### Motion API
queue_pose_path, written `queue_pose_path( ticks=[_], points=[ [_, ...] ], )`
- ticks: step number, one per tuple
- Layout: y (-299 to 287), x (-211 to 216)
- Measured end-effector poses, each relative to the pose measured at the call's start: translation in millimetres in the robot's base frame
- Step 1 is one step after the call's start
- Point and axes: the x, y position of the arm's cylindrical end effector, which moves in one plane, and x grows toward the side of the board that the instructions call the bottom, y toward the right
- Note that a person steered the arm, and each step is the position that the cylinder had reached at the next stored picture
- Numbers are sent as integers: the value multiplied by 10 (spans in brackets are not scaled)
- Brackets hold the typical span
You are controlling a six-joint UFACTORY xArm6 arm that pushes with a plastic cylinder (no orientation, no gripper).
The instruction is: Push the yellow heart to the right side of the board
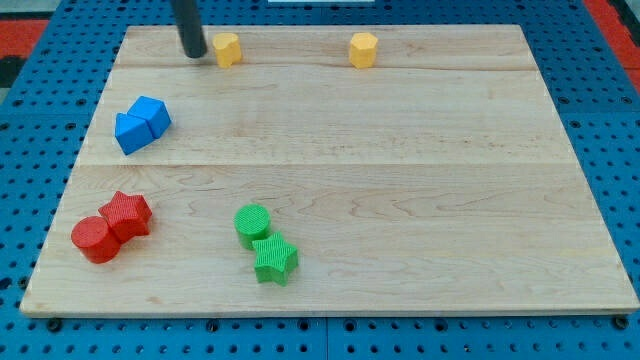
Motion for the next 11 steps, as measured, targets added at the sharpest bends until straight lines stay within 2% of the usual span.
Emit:
queue_pose_path(
  ticks=[1,2,3,4,5,6,7,8,9,10,11],
  points=[
    [878,461],
    [517,262],
    [-218,-242],
    [-280,-451],
    [374,-634],
    [1380,-56],
    [1689,566],
    [1924,834],
    [1603,906],
    [1783,1068],
    [2499,1116]
  ],
)
